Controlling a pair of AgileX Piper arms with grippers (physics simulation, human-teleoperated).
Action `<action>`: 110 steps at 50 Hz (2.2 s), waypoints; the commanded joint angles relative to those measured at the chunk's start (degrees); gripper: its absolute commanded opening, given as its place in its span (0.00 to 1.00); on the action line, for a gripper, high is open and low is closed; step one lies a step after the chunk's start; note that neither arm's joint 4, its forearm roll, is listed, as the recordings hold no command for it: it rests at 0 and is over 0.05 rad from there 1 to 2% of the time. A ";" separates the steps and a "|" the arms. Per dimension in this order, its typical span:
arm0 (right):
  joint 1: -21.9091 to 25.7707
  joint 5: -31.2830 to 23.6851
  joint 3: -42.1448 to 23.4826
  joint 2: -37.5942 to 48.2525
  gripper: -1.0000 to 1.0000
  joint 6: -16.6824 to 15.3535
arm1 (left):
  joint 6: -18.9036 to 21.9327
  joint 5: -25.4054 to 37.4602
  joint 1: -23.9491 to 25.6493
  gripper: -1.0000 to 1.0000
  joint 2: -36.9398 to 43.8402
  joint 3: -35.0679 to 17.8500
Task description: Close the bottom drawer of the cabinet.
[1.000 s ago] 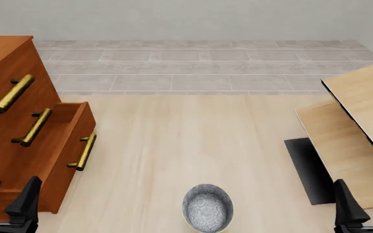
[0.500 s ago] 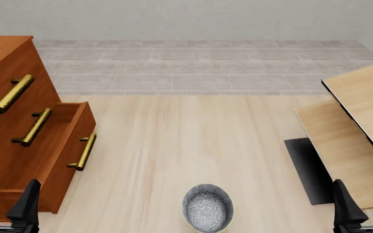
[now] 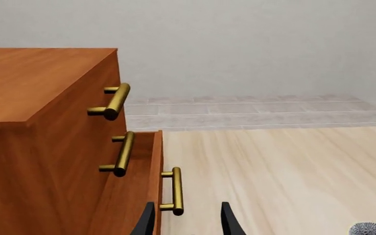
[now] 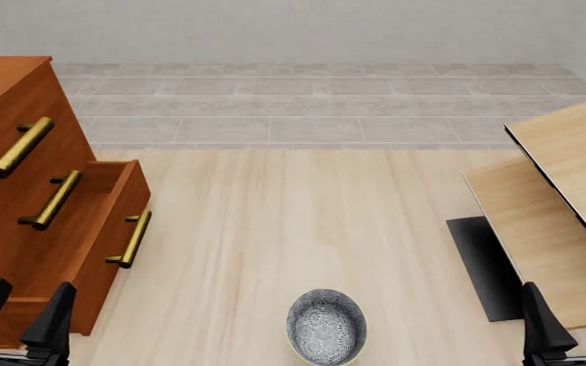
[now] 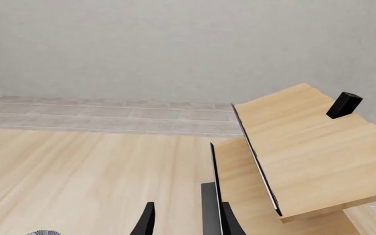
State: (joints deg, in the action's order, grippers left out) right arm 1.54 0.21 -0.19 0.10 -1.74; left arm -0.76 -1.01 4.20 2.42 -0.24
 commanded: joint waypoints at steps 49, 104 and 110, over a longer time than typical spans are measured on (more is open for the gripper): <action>1.24 -0.13 0.08 0.53 1.00 -1.00 | -5.24 -41.41 22.78 1.00 54.48 -2.32; 1.70 -0.26 0.10 0.33 1.00 -1.71 | -9.44 -66.21 10.49 1.00 91.85 -4.42; 1.73 -0.20 0.06 0.40 1.00 -1.74 | -8.68 -66.82 8.72 1.00 93.99 -5.27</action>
State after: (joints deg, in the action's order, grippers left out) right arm 3.22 -0.02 -0.09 0.47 -3.42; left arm -10.74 -67.25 15.98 93.81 -4.47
